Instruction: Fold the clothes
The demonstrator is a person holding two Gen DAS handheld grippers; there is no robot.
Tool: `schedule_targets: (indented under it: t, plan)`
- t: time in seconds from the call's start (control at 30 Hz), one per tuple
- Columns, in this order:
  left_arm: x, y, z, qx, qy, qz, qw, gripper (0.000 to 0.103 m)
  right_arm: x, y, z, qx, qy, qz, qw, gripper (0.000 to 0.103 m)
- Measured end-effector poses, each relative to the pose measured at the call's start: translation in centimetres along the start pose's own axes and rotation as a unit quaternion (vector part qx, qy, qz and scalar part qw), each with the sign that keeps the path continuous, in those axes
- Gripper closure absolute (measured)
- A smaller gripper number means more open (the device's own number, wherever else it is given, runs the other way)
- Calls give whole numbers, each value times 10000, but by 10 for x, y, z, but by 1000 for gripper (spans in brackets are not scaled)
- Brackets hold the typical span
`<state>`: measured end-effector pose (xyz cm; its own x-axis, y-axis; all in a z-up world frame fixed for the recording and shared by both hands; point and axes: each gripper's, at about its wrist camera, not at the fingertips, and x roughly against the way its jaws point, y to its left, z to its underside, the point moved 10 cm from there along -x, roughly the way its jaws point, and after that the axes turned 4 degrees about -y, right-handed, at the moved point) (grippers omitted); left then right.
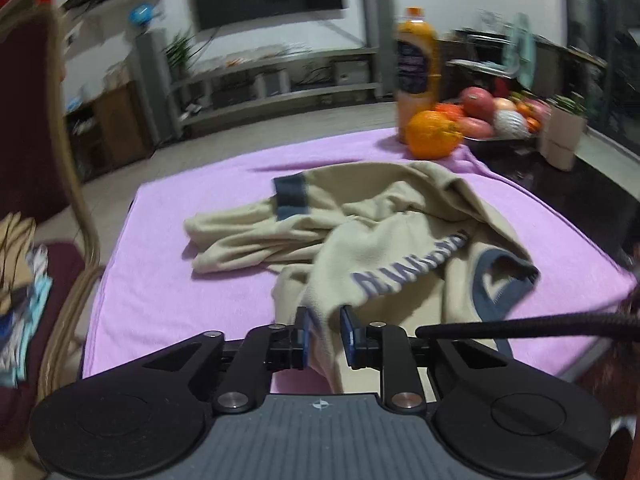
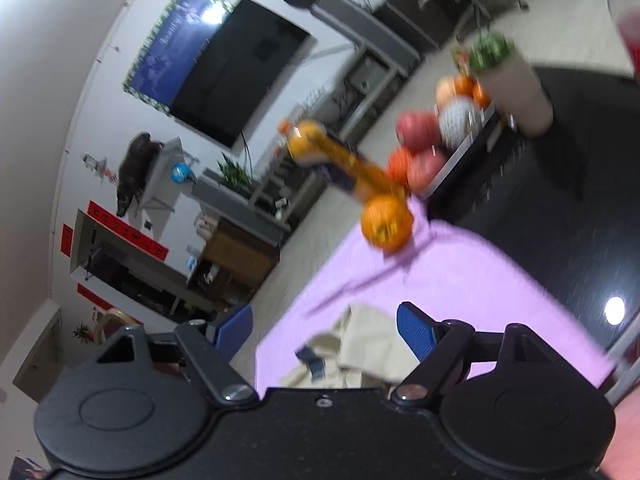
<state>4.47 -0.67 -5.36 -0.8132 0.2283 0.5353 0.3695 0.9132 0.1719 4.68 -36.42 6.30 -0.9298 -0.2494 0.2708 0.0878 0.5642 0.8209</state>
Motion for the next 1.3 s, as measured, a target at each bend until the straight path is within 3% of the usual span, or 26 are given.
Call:
schedule_targets:
  t: [0.1, 0.23, 0.33, 0.47, 0.57, 0.63, 0.67, 0.7, 0.8, 0.93, 1.03, 1.13, 1.27, 1.3]
  plan:
    - [10, -8, -2, -544, -211, -86, 9983, 80, 22, 14, -41, 231, -503, 17, 9985, 24]
    - [-5, -1, 5, -200, 170, -51, 9996, 79, 42, 29, -59, 496, -693, -40, 9964, 24]
    - [-20, 1, 11, 14, 558, -129, 9984, 74, 38, 28, -42, 458, -410, -180, 9979, 23]
    - [-36, 4, 25, -230, 1049, -759, 9913, 73, 17, 15, -7, 285, 0, -182, 9994, 23]
    - [-42, 10, 24, -151, 1088, -1075, 9881, 73, -6, 1, 23, 161, 391, -94, 9991, 23]
    - [-41, 14, 18, -28, 1006, -1199, 9877, 73, -25, -8, 42, 401, 606, 183, 9972, 23]
    - [-42, 16, 15, 26, 970, -1243, 9875, 77, -34, -13, 51, 521, 713, 320, 9956, 23]
    - [-43, 19, 14, 92, 974, -1297, 9867, 92, -43, -18, 60, 640, 819, 458, 9935, 23]
    - [-38, 36, 13, 561, 922, -1495, 9829, 96, -70, -32, 87, 996, 1137, 870, 9847, 23]
    - [-23, 62, 9, 1281, 724, -1558, 9768, 96, -104, -51, 122, 1465, 1553, 1414, 9667, 24]
    - [-21, 65, 11, 1429, 704, -1541, 9751, 96, -127, -55, 137, 2158, 1624, 1759, 9466, 27]
    - [-23, 64, 13, 1410, 723, -1538, 9753, 97, -148, -49, 159, 2809, 1772, 1712, 9276, 27]
    - [-26, 63, 16, 1373, 715, -1541, 9758, 97, -172, -42, 183, 4070, 1701, 1834, 8785, 27]
    - [-26, 64, 17, 1390, 705, -1540, 9757, 97, -177, -43, 184, 4307, 1623, 1918, 8668, 32]
